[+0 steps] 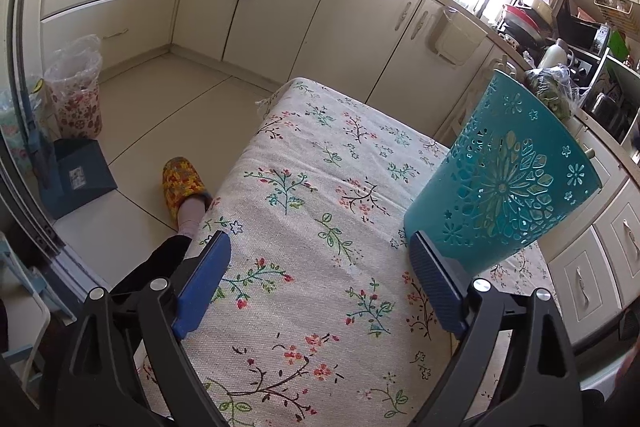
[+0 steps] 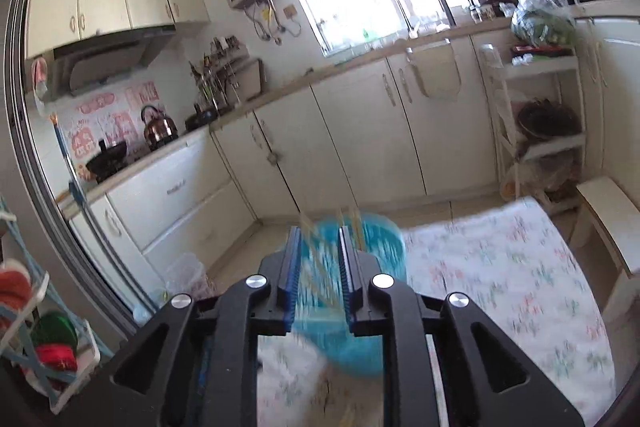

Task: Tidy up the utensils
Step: 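Grasp a chopstick with the right gripper and drop it into the teal basket, then close the left gripper on another chopstick while the right gripper returns to the pile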

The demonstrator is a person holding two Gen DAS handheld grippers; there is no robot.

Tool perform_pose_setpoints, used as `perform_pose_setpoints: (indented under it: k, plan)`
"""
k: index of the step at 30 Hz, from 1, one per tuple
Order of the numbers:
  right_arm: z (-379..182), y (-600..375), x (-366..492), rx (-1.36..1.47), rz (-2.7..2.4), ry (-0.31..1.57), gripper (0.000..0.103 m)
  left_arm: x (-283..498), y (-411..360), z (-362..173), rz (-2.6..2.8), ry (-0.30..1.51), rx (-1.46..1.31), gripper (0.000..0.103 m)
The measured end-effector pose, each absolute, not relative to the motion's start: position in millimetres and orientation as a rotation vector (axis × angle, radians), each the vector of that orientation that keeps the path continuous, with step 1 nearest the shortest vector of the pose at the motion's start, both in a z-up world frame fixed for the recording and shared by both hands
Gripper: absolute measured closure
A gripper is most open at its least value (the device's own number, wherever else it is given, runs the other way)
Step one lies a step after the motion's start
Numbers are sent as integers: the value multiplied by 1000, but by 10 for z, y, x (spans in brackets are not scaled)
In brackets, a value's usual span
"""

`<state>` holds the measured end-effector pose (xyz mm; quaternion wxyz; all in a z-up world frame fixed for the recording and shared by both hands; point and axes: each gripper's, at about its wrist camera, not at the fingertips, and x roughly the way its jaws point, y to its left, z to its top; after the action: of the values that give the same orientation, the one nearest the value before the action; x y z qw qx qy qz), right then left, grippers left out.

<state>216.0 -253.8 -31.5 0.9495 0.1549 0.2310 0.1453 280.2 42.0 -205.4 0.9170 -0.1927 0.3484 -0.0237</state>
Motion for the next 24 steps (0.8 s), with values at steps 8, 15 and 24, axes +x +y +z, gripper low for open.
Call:
perform_pose_setpoints:
  k: [8,15,24]
  plan:
    - [-1536,-2054,1856,157,303,899,87,2807,407,-2064,-42,724,-393,15]
    - [-1782,-1886,1944,60,273,958,88,2806,420,-2072,-39,726,-402,15]
    - [-1849,-1962,1897,-75,227,951,93,2809,412,-2083,-44,729,-402,14]
